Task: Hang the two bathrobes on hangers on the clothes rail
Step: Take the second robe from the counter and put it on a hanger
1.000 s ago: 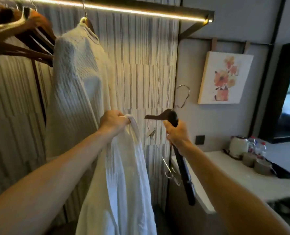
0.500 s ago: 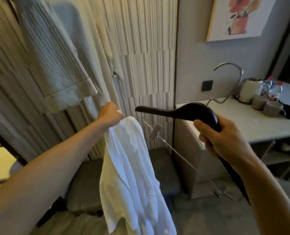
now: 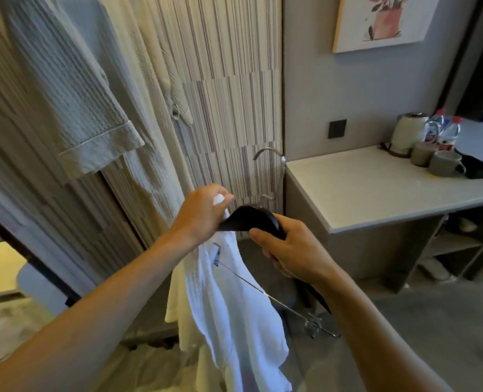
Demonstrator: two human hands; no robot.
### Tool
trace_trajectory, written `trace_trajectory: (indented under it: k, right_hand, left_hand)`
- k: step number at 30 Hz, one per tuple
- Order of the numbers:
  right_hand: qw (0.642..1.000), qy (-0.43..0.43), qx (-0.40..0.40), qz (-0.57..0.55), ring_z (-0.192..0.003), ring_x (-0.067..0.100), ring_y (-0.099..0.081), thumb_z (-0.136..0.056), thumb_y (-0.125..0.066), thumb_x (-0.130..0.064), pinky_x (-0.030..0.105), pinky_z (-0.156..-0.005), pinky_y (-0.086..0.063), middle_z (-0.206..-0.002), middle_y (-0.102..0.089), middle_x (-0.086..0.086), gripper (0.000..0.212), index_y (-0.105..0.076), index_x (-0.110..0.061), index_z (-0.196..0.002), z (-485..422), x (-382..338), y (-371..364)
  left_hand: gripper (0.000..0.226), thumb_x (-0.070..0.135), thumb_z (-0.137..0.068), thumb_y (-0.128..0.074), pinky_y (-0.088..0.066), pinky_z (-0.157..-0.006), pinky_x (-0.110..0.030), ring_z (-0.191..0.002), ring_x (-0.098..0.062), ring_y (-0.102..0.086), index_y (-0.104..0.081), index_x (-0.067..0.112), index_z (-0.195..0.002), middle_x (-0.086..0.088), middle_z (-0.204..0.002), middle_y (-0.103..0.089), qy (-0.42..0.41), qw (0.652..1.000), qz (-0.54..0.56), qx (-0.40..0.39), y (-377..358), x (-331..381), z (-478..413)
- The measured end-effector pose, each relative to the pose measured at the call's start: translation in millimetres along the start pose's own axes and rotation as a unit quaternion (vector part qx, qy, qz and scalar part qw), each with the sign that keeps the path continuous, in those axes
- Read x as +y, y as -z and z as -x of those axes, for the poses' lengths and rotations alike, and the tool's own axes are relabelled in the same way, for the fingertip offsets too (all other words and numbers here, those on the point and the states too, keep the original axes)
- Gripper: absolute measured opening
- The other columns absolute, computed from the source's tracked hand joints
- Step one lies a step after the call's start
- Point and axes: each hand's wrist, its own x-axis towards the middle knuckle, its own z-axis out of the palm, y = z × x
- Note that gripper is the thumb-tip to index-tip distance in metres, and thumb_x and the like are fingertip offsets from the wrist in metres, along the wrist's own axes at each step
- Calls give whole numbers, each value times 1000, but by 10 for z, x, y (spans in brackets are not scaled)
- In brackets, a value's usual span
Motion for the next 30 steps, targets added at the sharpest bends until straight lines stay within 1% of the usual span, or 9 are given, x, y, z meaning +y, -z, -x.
trace_trajectory:
  k: [2,6,9,11,14,16,23,26,30]
  right_hand:
    - [999,31,16,7,-45,2,-47,-90,-66,-24,17,-48,-39,-60,-55,-5,9,-64,-22,-82,-70,41,-118]
    - [996,88,0,15,-75,-10,-57,-91,-66,-18,4,-73,-43,-93,-61,-3,13,-62,-20,-103,-162,104,-203]
    - [996,80,-43,-24,-77,7,-62,-93,-63,-19,23,-73,-48,-88,-68,12,19,-67,-10,-109,-233,111,-271]
    - [995,95,-30,-18,-77,11,-63,-92,-64,-19,28,-73,-50,-86,-69,14,19,-68,-7,-107,-297,120,-296]
    - [993,116,-22,-5,-86,17,-68,-91,-66,-20,37,-81,-55,-95,-72,9,26,-67,-8,-114,-381,62,-271]
    - [992,122,-35,7,-96,24,-68,-91,-66,-22,45,-89,-54,-103,-72,12,31,-66,-10,-119,-397,-12,-228]
    - [977,51,-159,-134,-115,28,-62,-94,-56,-33,46,-103,-46,-119,-66,13,42,-57,-10,-130,-409,-134,-208]
    - [937,-85,-227,-250,-91,24,-73,-99,-35,-35,28,-84,-56,-96,-75,16,46,-64,-1,-110,-465,-28,-116]
    - [924,-151,-337,-103,-127,55,-43,-83,-67,-22,61,-108,-34,-136,-44,41,63,-48,9,-134,-658,538,-80]
  left_hand:
    - [16,21,-92,-58,-39,-70,-8,-87,-11,-59,-68,13,-102,4,-94,-66,-8,997,72,4,55,159,184]
    - [43,19,-80,-53,-51,-78,-27,-94,-10,-63,-55,25,-123,4,-103,-66,1,982,166,-88,262,201,449]
    - [52,14,-77,-52,-44,-61,-12,-74,3,-61,-50,22,-129,10,-84,-61,-36,981,140,-130,402,193,493]
    - [54,18,-80,-56,-40,-59,-12,-63,1,-58,-46,21,-132,11,-69,-54,-79,988,37,-129,447,142,467]
    - [65,58,-79,-53,-44,-80,-37,-87,-19,-56,-43,27,-135,1,-90,-59,-159,953,-255,-43,482,-54,399]
    - [73,78,-72,-48,-41,-78,-39,-89,-25,-48,-53,29,-125,-2,-93,-48,-154,941,-300,-5,481,-158,340]
    - [80,87,-62,-47,-52,-60,-39,-72,-21,-67,-60,19,-103,0,-81,-69,-130,988,-54,-70,524,-254,184]
    - [76,84,-65,-51,-50,-53,-36,-62,-18,-65,-61,15,-95,0,-71,-67,-180,982,-37,-38,569,-260,172]
    - [56,78,-68,-55,-40,-44,-16,-54,-10,-59,-54,25,-85,14,-57,-52,-195,981,-4,-10,680,-275,163]
